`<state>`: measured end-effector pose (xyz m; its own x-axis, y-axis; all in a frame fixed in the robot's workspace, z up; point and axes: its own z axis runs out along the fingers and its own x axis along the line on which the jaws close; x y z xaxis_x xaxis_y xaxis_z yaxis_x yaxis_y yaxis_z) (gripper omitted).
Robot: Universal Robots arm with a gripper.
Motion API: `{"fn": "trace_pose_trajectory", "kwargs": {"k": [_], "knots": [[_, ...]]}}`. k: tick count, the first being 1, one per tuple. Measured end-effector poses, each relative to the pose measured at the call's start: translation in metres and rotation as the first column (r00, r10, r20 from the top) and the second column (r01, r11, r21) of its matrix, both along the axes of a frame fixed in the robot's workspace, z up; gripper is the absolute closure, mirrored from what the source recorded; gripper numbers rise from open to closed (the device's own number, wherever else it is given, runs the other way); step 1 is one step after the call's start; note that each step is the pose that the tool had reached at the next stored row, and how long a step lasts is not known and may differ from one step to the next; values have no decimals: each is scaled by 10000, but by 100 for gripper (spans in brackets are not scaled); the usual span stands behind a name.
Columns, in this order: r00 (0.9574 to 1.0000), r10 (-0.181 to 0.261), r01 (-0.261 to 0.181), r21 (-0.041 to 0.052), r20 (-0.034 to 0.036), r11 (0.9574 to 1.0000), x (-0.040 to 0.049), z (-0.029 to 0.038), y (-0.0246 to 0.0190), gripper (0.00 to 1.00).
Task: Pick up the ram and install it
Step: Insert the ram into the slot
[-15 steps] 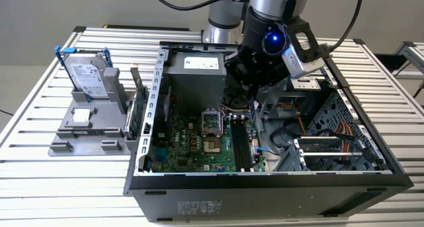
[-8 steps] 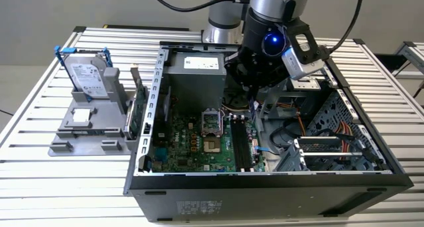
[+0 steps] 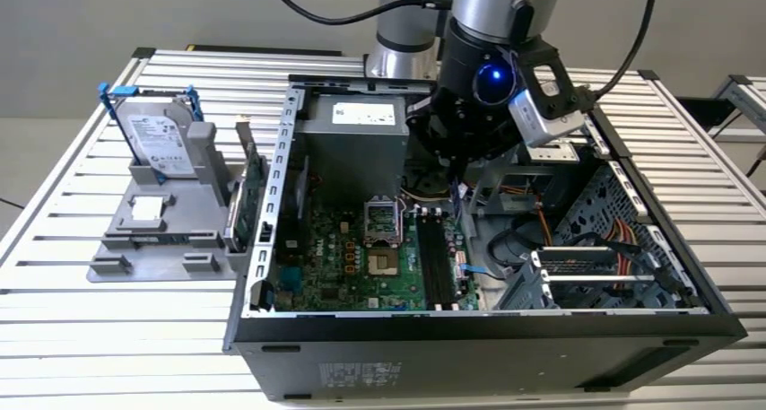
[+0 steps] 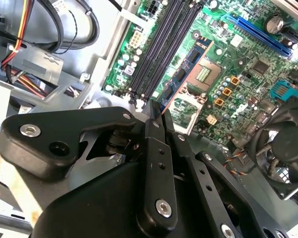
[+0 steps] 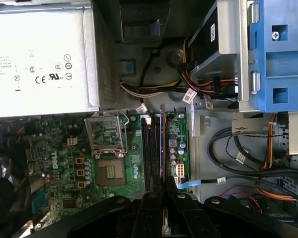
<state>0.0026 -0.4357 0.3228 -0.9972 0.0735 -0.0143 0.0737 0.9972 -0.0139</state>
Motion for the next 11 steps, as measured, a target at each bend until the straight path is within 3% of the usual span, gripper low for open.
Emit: {"fn": "trace_pose_trajectory", "kwargs": {"k": [11], "knots": [[10000,-15,15,-12,-1,10000,21,-60,-1,100]]}}
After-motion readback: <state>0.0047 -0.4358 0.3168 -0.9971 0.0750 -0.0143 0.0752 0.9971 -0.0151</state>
